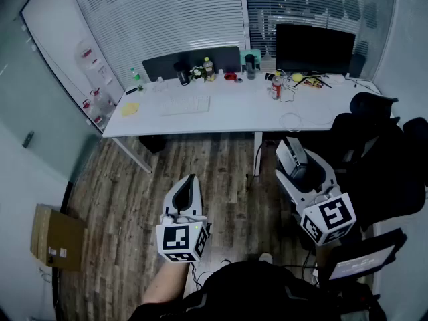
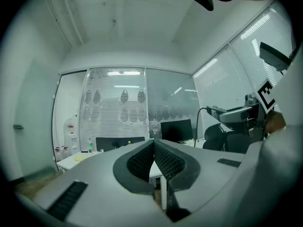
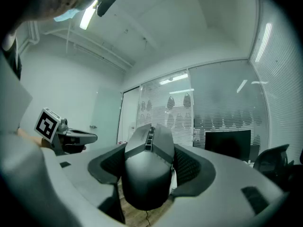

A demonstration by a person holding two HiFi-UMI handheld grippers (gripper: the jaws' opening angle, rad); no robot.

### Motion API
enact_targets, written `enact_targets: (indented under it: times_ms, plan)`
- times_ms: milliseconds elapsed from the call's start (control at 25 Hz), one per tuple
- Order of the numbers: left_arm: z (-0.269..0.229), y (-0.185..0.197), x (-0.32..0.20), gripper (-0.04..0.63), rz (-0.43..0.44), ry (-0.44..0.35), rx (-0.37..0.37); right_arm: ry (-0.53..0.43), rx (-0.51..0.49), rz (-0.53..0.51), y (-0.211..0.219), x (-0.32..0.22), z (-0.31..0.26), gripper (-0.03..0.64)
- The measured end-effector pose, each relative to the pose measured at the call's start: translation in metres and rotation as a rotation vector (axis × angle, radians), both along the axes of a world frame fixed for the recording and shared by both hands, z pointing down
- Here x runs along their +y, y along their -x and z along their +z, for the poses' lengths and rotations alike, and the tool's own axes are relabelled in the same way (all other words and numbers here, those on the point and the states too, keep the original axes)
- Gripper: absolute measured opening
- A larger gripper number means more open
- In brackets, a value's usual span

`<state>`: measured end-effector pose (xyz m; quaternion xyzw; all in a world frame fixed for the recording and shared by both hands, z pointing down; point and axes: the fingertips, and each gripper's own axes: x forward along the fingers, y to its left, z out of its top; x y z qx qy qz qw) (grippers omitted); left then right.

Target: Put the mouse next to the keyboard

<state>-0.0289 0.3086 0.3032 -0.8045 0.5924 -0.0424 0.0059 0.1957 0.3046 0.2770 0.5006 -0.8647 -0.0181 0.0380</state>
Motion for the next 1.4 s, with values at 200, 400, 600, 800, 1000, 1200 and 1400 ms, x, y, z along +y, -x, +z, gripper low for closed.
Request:
enact_targets:
  times_ms: [200,400,600,800,1000,1200,1400]
  plan:
    - [-0.003,0.000,0.007,0.029,-0.026,-0.032,-0.043,0.001,-0.006,-0.004,-0.002,0.003,0.000,0.296]
    - [0.000,-0.002,0.009,0.029,-0.024,-0.017,-0.017,0.006,-0.010,-0.011,-0.003,0.003,0.001,0.296]
    - [0.000,0.000,0.009,0.029,-0.039,-0.012,-0.004,0.012,-0.051,-0.037,-0.002,0.003,0.000,0.298]
    - [0.001,-0.005,0.004,0.031,-0.062,-0.003,0.009,0.020,-0.044,-0.047,-0.012,-0.002,0.000,0.298]
    - [-0.002,-0.016,-0.004,0.030,-0.082,0.014,0.031,0.029,-0.048,-0.068,-0.026,-0.018,0.004,0.298]
    - [-0.008,-0.022,-0.015,0.029,-0.125,0.004,0.006,0.022,-0.058,-0.100,-0.040,-0.035,0.008,0.298]
    - [-0.002,-0.016,-0.026,0.029,-0.148,0.001,0.021,0.035,-0.083,-0.118,-0.038,-0.054,0.016,0.298]
